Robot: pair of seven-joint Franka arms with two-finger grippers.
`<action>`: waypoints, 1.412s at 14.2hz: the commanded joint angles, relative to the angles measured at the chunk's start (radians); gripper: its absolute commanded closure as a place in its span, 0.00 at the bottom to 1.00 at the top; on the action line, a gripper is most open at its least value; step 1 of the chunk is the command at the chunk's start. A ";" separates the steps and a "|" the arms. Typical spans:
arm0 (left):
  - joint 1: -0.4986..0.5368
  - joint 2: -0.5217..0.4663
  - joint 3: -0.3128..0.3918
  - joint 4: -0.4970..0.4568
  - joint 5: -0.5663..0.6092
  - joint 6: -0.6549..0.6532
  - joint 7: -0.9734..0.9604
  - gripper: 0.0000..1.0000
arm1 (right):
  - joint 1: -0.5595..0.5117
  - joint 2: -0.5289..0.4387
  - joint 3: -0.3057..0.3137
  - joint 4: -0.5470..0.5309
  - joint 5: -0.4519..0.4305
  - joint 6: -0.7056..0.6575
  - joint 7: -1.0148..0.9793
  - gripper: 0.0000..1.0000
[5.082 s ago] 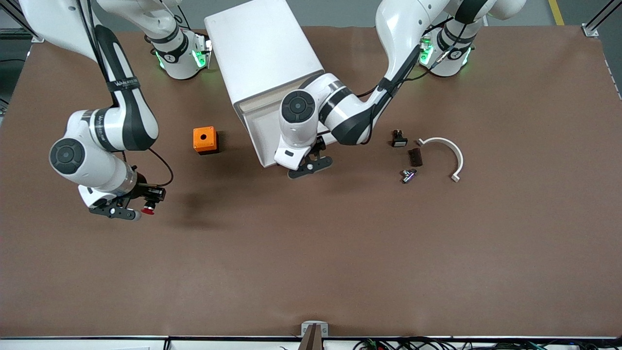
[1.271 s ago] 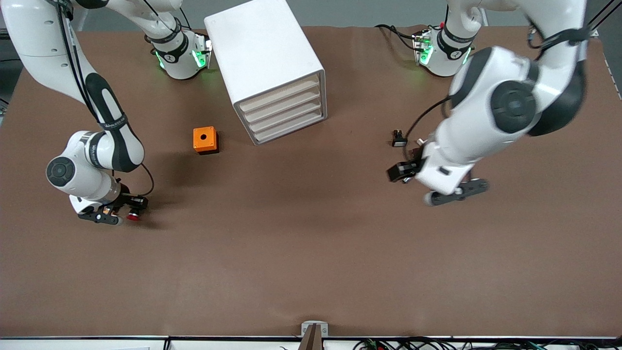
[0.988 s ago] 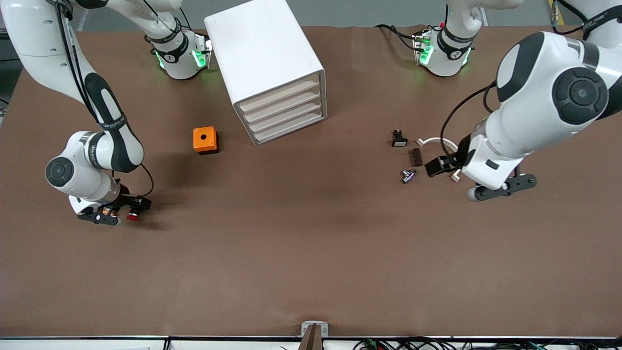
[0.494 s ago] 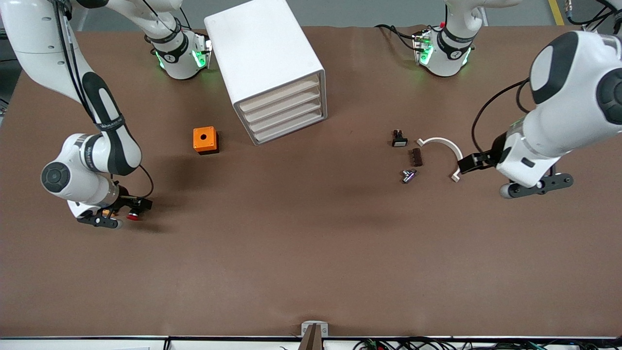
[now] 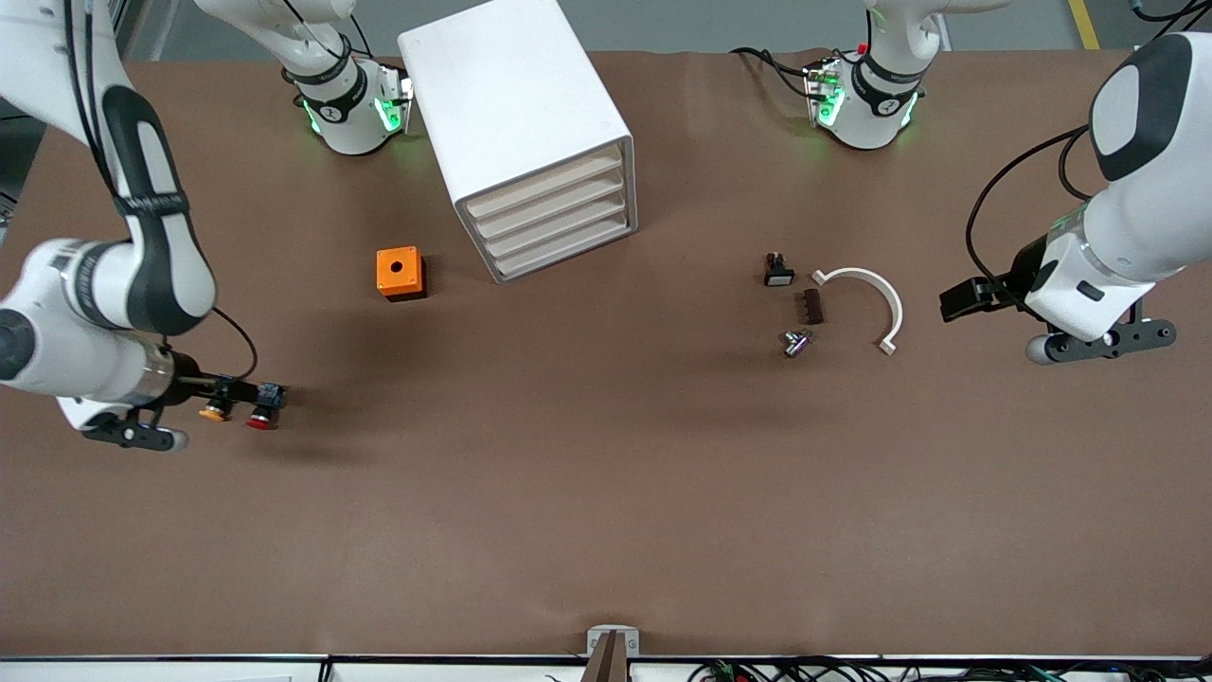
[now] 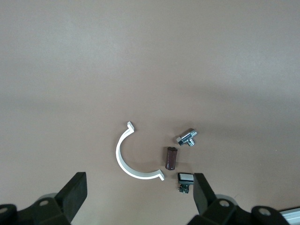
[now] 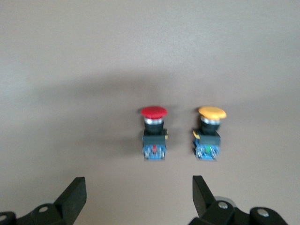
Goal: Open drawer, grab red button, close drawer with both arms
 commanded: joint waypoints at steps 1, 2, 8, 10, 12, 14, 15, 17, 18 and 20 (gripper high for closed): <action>-0.048 -0.058 0.059 -0.073 0.018 0.027 0.015 0.00 | -0.005 -0.152 0.006 -0.022 0.003 -0.114 -0.012 0.00; -0.051 -0.076 0.072 -0.093 0.018 0.037 0.021 0.00 | -0.005 -0.190 0.008 -0.020 0.003 -0.151 -0.012 0.00; -0.040 -0.210 0.145 -0.209 0.008 0.052 0.165 0.00 | 0.009 -0.294 0.006 0.133 -0.014 -0.375 -0.012 0.00; -0.036 -0.249 0.145 -0.228 0.006 0.054 0.168 0.00 | 0.010 -0.292 0.008 0.143 -0.040 -0.377 -0.011 0.00; -0.037 -0.263 0.145 -0.220 0.006 0.046 0.168 0.00 | 0.010 -0.291 0.006 0.144 -0.037 -0.381 0.002 0.00; -0.037 -0.271 0.141 -0.190 0.006 0.026 0.165 0.00 | 0.007 -0.289 0.003 0.147 -0.039 -0.389 0.003 0.00; -0.037 -0.273 0.141 -0.173 0.006 0.009 0.165 0.00 | 0.009 -0.289 0.003 0.152 -0.039 -0.389 0.003 0.00; -0.037 -0.274 0.144 -0.130 0.006 -0.047 0.168 0.00 | 0.012 -0.284 0.005 0.214 -0.043 -0.403 0.000 0.00; -0.037 -0.273 0.144 -0.110 0.006 -0.074 0.168 0.00 | 0.007 -0.284 0.003 0.259 -0.036 -0.445 -0.001 0.00; -0.037 -0.268 0.144 -0.093 0.003 -0.086 0.165 0.00 | 0.006 -0.283 0.002 0.329 -0.031 -0.516 -0.001 0.00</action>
